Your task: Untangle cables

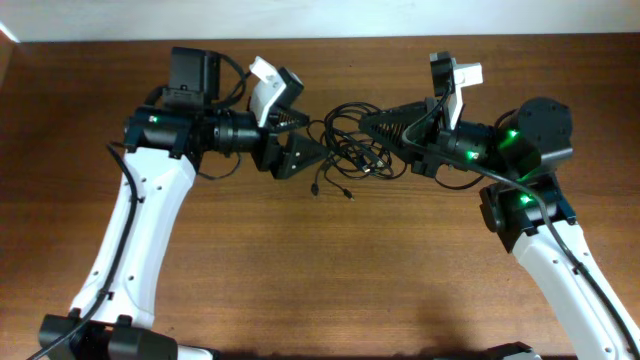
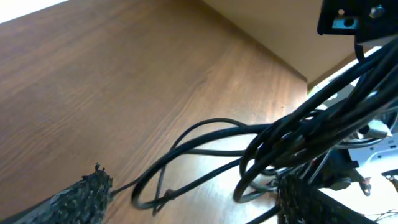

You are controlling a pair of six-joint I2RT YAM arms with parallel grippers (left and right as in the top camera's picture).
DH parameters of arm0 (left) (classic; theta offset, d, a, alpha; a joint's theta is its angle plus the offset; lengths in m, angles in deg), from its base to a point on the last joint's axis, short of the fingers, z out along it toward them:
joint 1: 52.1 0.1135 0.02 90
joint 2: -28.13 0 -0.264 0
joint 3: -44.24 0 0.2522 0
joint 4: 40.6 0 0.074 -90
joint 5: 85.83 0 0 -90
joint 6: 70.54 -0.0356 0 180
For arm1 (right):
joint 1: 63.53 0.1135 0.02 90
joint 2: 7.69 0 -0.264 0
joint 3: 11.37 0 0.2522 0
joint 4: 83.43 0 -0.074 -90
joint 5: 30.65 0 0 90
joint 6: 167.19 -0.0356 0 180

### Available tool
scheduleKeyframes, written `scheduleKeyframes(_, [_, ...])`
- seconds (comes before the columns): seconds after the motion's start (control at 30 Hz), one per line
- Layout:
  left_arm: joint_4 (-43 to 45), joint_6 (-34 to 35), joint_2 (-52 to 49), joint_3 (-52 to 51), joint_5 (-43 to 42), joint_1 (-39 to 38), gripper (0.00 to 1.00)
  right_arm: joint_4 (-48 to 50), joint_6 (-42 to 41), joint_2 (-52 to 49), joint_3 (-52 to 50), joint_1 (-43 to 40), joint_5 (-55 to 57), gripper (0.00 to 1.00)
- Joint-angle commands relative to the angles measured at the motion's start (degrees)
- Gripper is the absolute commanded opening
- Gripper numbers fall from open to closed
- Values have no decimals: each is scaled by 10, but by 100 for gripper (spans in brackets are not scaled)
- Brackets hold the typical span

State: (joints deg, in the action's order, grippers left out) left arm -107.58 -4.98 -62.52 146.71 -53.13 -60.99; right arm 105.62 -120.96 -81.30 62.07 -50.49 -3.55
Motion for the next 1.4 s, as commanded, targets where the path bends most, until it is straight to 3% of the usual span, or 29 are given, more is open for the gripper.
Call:
scheduleKeyframes(0.0, [1, -5, -4, -5, 24, -14, 84, 7, -10, 11, 14, -2, 5, 4])
scheduleKeyframes(0.27, [9, -5, -4, -5, 57, -15, 83, 32, -24, 11, 14, -3, 5, 4])
scheduleKeyframes(0.43, [65, 77, -4, -5, 57, -15, 84, 32, -32, 11, 14, 1, -5, 4])
scheduleKeyframes(0.57, [67, 93, -4, -5, 50, -16, 84, 32, -32, 11, 14, 10, -5, 4])
scheduleKeyframes(0.9, [74, 99, -4, -5, 23, -63, 83, 32, -32, 11, 14, 12, -5, 4])
scheduleKeyframes(0.97, [87, 99, -4, -5, 64, -63, 72, 32, -33, 11, 14, 13, -8, 4])
scheduleKeyframes(1.03, [102, 143, -5, -5, 149, -64, 64, 32, -37, 11, 14, 18, -10, 4])
scheduleKeyframes(1.27, [133, 303, -7, -5, 382, -64, 63, 55, -37, 11, 14, 32, -17, 4])
scheduleKeyframes(1.37, [133, 348, -7, -5, 442, -64, 63, 55, -37, 11, 14, 32, -16, 4])
